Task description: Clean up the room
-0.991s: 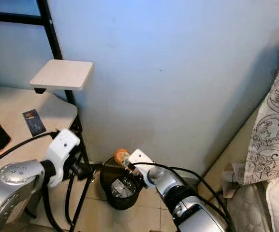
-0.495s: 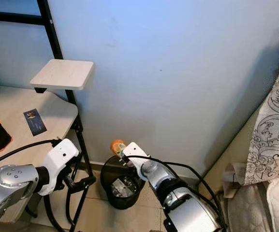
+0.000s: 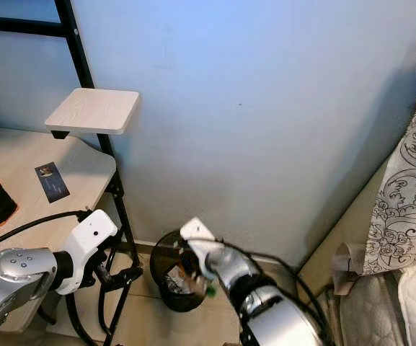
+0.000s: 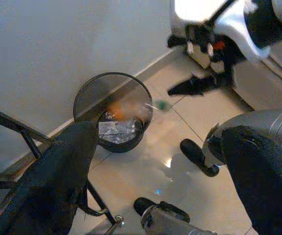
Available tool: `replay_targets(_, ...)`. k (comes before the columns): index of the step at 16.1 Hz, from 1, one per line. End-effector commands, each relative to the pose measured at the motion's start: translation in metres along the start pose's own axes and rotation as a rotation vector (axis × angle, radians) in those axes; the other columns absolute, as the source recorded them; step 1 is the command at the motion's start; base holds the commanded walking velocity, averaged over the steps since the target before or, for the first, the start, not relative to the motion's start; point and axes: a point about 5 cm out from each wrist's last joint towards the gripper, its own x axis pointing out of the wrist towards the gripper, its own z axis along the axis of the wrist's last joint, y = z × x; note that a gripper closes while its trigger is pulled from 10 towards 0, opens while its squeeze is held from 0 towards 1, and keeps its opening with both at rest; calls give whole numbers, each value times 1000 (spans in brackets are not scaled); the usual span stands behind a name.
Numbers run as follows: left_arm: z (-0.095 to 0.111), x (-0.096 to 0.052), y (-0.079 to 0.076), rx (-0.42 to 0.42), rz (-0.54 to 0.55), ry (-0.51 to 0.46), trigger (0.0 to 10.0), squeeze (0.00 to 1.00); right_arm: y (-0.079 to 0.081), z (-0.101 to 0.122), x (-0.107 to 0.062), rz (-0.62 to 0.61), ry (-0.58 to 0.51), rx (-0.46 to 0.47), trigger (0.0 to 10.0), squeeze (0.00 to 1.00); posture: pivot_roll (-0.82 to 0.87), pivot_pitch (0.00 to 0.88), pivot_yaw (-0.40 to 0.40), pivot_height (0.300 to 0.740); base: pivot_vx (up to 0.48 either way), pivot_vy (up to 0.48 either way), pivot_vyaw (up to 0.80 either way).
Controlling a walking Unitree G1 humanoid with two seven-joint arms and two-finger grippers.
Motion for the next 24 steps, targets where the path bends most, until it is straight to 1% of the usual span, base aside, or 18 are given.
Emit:
replay_targets(1, 1, -2, 0, 7, 8, -8, 10000, 0, -3, -2, -1, -7, -13, 34, 10000, 1000, -55, 0, -26, 740, 0, 0, 0)
replay_targets(3, 4, -1, 1, 2, 38, -32, 10000, 0, -13, -7, -4, -20, -58, 79, 10000, 1000, -57, 0, -21, 740, 0, 0, 0)
replay_targets(4, 7, 1, 3, 14, 70, -67, 10000, 0, -22, -9, -7, -45, -88, 98, 10000, 1000, -62, 0, -19, 740, 0, 0, 0)
replay_targets(6, 11, 3, 6, 11, 140, -103, 10000, 0, -31, -8, -11, -64, -136, 132, 10000, 1000, -66, 0, -14, 740, 0, 0, 0)
replay_targets(7, 18, 8, 16, -26, 324, -203, 10000, 0, -46, -5, -22, -95, -236, 200, 10000, 1000, -77, 0, -13, 740, 0, 0, 0)
replay_targets(8, 21, 9, 19, -48, 375, -249, 10000, 0, -52, -4, -28, -114, -282, 228, 10000, 1000, -77, 0, -13, 740, 0, 0, 0)
replay_targets(11, 33, 8, 28, -111, 473, -397, 10000, 0, -64, 5, -59, -207, -481, 331, 10000, 1000, -96, 0, -11, 740, 0, 0, 0)
replay_targets(12, 38, 5, 26, -173, 467, -477, 10000, 0, -68, 9, -83, -302, -606, 418, 10000, 1000, -108, 0, -17, 740, 0, 0, 0)
replay_targets(13, 39, 4, 26, -186, 459, -498, 10000, 0, -69, 9, -90, -332, -633, 450, 10000, 1000, -108, 0, -17, 740, 0, 0, 0)
replay_targets(14, 41, 2, 23, -169, 456, -506, 10000, 0, -70, 7, -104, -406, -673, 524, 10000, 1000, -110, 0, -25, 740, 0, 0, -800)
replay_targets(16, 41, 3, 22, -225, 434, -535, 10000, 0, -69, 4, -118, -468, -696, 571, 10000, 1000, -110, 0, -24, 740, 0, 0, -800)
replay_targets(18, 41, 2, 25, -196, 461, -534, 10000, 0, -70, 2, -124, -495, -695, 590, 10000, 1000, -114, 0, -21, 740, 0, 0, -800)
replay_targets(19, 37, 2, 32, -166, 558, -494, 10000, 0, -71, 0, -130, -515, -692, 609, 10000, 1000, -121, 0, -16, 740, 0, 0, -800)
replay_targets(20, 35, 1, 36, -161, 592, -478, 10000, 0, -72, -2, -133, -522, -678, 607, 10000, 890, -117, 0, -21, 740, 0, 0, -800)
replay_targets(21, 33, 1, 35, -173, 574, -463, 10000, 0, -72, -2, -134, -524, -672, 607, 10000, 471, -112, 0, -25, 740, 0, 0, -800)
replay_targets(22, 30, 2, 34, -184, 556, -450, 10000, 0, -71, -2, -134, -523, -668, 607, 10000, 133, -105, 0, -29, 740, 0, 0, -800)
replay_targets(23, 24, 3, 31, -217, 531, -416, 10000, 0, -70, -1, -136, -512, -662, 602, 10000, 0, -102, 0, -28, 740, 0, 0, -800)
replay_targets(24, 17, 5, 28, -222, 518, -372, 10000, 0, -68, 1, -136, -500, -660, 601, 10000, 0, -99, 0, -28, 740, 0, 0, -800)
